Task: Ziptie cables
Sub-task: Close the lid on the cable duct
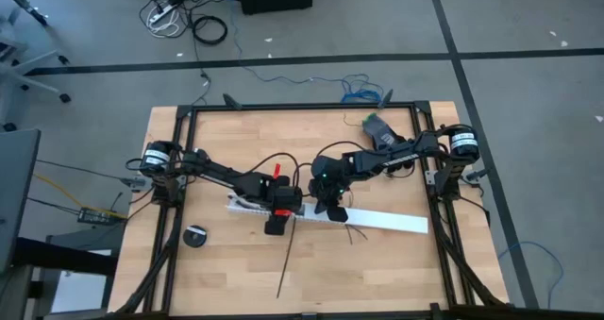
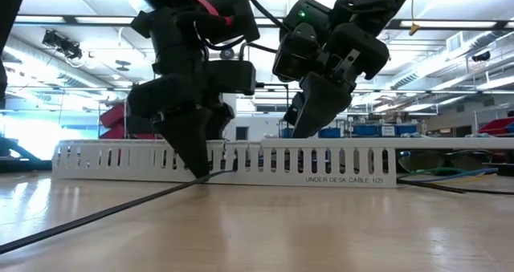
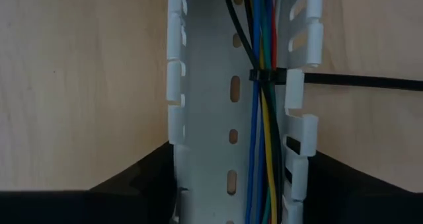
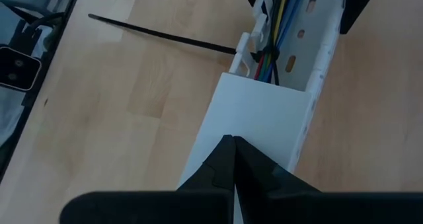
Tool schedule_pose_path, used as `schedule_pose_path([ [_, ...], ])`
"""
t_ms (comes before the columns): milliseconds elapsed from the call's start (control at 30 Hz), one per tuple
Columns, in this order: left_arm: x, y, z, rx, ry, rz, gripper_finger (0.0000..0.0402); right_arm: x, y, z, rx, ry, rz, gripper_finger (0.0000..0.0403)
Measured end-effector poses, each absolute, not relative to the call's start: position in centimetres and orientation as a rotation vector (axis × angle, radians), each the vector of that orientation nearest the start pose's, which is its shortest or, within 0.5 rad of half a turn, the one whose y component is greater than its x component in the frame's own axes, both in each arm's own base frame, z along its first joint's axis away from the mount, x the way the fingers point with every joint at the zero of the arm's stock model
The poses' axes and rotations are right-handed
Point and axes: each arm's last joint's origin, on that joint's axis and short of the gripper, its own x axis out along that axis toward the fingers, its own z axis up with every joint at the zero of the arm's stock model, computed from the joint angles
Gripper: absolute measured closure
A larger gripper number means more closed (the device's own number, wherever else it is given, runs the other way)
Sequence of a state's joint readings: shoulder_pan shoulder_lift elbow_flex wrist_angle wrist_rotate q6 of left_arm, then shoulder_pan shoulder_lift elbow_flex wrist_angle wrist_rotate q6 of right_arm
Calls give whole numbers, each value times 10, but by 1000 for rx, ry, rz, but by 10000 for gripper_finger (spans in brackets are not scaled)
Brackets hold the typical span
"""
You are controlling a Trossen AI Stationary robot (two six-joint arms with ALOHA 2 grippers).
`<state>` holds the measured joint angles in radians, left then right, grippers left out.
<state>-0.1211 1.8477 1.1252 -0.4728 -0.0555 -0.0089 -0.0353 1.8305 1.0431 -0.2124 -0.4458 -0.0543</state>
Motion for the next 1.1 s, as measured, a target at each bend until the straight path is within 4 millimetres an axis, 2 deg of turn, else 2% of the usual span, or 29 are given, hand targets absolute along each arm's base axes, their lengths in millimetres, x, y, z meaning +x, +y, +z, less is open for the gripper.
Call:
schedule_pose_path([
  [333, 350, -42, 151, 81, 1174, -79, 167, 355, -3, 149, 189, 951, 403, 403],
  [733, 359, -44, 156, 66, 1079, -123, 85, 355, -3, 149, 190, 961, 398, 403],
  [1100, 362, -44, 158, 58, 1042, -113, 94, 355, -3, 149, 194, 963, 396, 403],
])
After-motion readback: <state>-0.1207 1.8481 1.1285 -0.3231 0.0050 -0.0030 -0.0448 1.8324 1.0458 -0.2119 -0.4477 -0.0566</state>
